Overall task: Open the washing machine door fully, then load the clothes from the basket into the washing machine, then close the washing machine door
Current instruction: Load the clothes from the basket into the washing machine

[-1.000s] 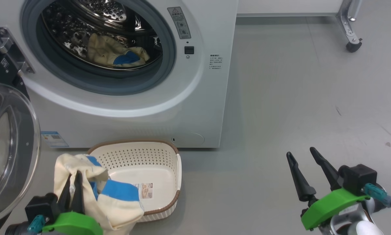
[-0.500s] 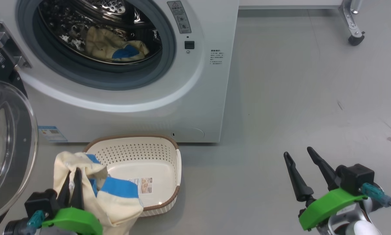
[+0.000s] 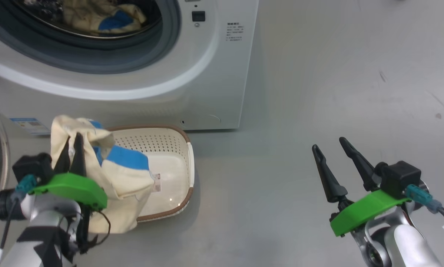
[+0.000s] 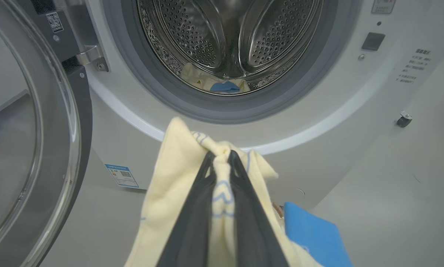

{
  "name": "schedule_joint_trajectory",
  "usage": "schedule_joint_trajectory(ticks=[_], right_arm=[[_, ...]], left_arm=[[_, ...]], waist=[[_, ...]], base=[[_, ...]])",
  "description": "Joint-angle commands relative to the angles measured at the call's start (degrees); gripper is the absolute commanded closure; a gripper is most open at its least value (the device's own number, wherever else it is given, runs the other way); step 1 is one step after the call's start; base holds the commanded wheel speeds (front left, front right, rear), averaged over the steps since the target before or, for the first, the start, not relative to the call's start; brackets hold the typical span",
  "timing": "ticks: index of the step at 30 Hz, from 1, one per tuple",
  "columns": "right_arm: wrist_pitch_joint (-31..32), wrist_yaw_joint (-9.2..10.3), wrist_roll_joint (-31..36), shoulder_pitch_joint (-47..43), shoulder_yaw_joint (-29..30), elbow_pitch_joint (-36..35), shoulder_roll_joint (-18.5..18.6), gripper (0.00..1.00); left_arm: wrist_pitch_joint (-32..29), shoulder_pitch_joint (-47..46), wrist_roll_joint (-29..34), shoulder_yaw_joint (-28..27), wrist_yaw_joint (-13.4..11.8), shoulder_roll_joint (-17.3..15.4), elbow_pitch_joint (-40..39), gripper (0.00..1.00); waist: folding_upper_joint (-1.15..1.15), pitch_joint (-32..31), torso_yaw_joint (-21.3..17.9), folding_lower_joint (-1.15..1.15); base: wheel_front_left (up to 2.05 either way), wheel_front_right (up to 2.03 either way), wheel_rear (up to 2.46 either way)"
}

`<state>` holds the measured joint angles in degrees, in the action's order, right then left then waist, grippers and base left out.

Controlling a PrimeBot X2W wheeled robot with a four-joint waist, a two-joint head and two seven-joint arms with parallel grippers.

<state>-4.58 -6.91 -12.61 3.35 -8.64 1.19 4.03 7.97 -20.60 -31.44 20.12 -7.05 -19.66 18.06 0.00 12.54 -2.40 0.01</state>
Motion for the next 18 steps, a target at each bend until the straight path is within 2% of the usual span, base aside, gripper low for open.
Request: schedule_joint_trajectory(ticks=[1,9,18], right_arm=[[-0.91,-0.58,-0.43,2.73,-1.46,-1.58,0.5,0.0],[-3.05,-0.58,-0.83,6.04,-2.95,-0.26,0.43,0.0],[-5.79,-0.58,-1.63,9.9,-4.9,1.95,0.16,0.0]], left_arm=[[-0.21,-5.08,-0.46,-3.05,0.52,-1.73,-0.36,1.0],[-3.44,-16.47,-1.47,-3.86,3.52,-3.68,6.34,1.0],[-8.8,-31.23,-2.7,-5.57,6.5,-7.87,13.08,1.0]], waist=[[0.0,3.2,-1.72,-0.01],[0.0,9.07,-4.41,-0.01],[0.0,16.06,-7.4,-0.01]], base=[[0.0,0.0,0.0],[0.0,0.0,0.0],[0.0,0.0,0.0]])
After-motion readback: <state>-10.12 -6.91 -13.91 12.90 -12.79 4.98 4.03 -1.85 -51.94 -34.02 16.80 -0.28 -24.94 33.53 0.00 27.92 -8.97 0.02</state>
